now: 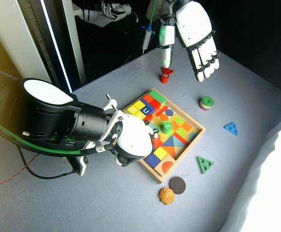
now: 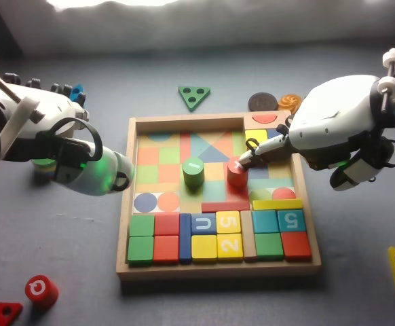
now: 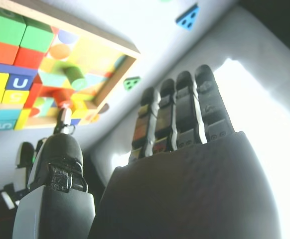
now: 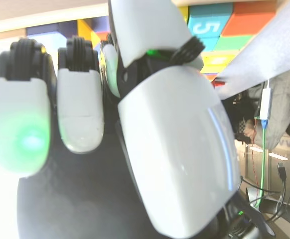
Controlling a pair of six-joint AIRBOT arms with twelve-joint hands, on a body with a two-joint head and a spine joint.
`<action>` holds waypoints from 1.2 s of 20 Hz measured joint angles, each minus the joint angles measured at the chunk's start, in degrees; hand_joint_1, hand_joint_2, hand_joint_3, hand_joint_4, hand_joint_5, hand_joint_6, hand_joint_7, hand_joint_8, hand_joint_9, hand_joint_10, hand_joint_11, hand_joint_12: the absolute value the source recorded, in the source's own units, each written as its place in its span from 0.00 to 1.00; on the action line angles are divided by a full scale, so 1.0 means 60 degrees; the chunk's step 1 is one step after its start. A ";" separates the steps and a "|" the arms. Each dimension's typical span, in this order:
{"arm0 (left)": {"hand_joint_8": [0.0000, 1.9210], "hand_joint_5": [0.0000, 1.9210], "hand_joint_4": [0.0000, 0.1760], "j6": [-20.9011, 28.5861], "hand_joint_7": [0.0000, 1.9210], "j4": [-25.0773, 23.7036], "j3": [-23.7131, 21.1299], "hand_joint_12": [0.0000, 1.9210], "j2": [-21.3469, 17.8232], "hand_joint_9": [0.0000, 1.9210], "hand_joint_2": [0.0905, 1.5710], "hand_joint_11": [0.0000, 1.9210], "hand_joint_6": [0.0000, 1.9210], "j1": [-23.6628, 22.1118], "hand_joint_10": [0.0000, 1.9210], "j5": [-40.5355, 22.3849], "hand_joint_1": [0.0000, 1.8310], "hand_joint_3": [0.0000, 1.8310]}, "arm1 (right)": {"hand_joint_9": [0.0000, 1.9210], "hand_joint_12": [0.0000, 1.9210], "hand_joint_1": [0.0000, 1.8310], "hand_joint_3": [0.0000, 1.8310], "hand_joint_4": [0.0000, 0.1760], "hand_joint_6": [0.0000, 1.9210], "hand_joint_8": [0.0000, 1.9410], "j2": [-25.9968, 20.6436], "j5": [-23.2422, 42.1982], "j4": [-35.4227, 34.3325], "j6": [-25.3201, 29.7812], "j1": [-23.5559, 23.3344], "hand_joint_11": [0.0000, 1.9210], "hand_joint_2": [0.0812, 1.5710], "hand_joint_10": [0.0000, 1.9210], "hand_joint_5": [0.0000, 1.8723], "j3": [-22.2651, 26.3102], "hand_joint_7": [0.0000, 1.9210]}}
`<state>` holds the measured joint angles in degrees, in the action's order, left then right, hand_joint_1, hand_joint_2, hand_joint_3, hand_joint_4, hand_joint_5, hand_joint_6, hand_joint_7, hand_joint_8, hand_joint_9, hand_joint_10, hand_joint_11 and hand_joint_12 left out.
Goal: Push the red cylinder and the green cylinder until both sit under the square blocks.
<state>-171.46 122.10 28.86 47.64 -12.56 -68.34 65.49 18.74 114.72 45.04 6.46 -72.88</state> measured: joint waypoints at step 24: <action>0.00 0.02 0.00 0.0000 0.01 -0.0036 0.0000 0.00 0.0000 0.00 0.80 0.00 0.00 0.0000 0.00 0.0033 0.00 0.00 | 0.91 1.00 0.97 0.23 0.00 0.00 1.00 0.0350 -0.0346 -0.0076 0.0036 0.0055 0.94 0.62 1.00 0.11 -0.0018 0.83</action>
<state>-171.46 121.89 28.86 47.64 -12.56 -68.14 67.59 16.67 114.26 45.25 6.79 -72.99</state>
